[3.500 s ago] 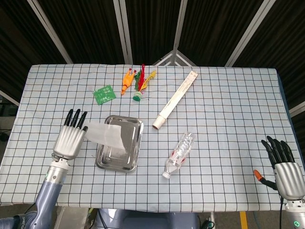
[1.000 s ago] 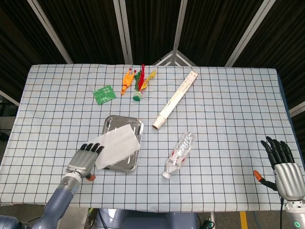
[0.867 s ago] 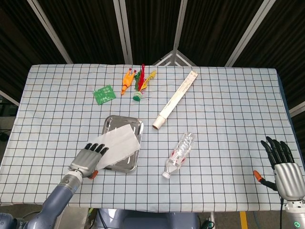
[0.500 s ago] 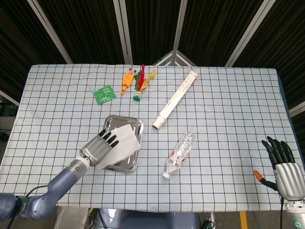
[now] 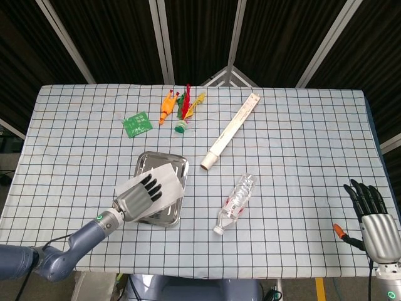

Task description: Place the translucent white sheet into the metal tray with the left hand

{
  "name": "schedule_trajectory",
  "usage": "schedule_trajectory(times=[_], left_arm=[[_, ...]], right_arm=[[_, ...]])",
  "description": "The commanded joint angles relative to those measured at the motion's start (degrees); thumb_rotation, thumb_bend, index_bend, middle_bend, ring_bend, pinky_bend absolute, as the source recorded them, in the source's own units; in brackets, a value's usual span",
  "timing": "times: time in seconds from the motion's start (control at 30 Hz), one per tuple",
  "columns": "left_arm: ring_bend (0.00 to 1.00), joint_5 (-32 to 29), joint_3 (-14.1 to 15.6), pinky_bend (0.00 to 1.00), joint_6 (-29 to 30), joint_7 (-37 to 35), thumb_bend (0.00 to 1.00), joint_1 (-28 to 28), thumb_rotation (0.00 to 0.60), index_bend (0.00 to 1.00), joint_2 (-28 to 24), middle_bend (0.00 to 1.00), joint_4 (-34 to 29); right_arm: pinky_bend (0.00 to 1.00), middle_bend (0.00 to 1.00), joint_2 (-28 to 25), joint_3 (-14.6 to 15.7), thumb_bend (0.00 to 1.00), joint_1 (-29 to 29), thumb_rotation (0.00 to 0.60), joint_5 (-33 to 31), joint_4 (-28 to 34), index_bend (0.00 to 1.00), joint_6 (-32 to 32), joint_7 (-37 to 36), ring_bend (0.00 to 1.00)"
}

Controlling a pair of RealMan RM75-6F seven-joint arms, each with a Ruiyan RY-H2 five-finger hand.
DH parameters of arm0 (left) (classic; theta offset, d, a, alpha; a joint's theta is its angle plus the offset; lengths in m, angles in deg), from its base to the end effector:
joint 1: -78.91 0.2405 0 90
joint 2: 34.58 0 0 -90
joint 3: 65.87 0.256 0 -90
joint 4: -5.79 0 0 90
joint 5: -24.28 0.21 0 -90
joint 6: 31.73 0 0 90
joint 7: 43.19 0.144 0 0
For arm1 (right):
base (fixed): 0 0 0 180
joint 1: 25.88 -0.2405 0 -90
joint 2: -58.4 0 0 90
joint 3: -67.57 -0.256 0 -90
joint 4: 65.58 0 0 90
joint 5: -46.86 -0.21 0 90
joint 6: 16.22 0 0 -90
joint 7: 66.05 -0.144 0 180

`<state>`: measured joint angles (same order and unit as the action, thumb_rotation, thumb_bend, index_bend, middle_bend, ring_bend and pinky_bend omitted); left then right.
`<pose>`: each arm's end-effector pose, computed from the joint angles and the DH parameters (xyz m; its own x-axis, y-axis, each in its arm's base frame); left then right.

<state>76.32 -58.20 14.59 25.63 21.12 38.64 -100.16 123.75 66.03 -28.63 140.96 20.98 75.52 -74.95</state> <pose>-0.1352 0.2883 -0.0019 0.9880 -0.0332 0.1509 0.0727 -0.7618 -0.6437 -0.3113 -0.1642 0.1646 0.3240 0.0612 0.9441 -0.9362 -0.1229 0.3293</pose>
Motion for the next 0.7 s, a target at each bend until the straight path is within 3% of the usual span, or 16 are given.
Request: schedule_trajectory(times=[0.03,0.4,0.53,0.7], left_arm=[[0.0,5.6,1.8,0.0,-1.8,-5.9,0.64,1.4,0.6,0.0,1.7,0.0,4.2],[0.0,9.4,3.1,0.0,-2.9,-11.7,0.64,2.7,0.6,0.0,4.6,0.0,8.8],[0.0,3.9,1.8,0.0,-1.3,-16.0,0.64,4.5,0.6,0.0,5.9,0.0,7.6],[0.0,-1.8,1.7,0.0,1.1,-14.3,0.64,4.3,0.6,0.0,6.6,0.0,5.5]], right_arm=[[0.0,0.0,0.0,0.0,0.29,0.0,0.6,0.0,0.0,0.0,0.0,0.1,0.0],[0.0,0.0,0.0,-0.1,0.29,0.0,0.6,-0.3,0.1,0.0,-0.1,0.1,0.0],[0.0,0.0,0.0,-0.1,0.29,0.0,0.6,-0.1,0.0,0.0,0.0,0.1,0.0],[0.0,0.0,0.1,-0.1,0.29,0.0,0.6,0.0,0.0,0.0,0.0,0.2,0.0]])
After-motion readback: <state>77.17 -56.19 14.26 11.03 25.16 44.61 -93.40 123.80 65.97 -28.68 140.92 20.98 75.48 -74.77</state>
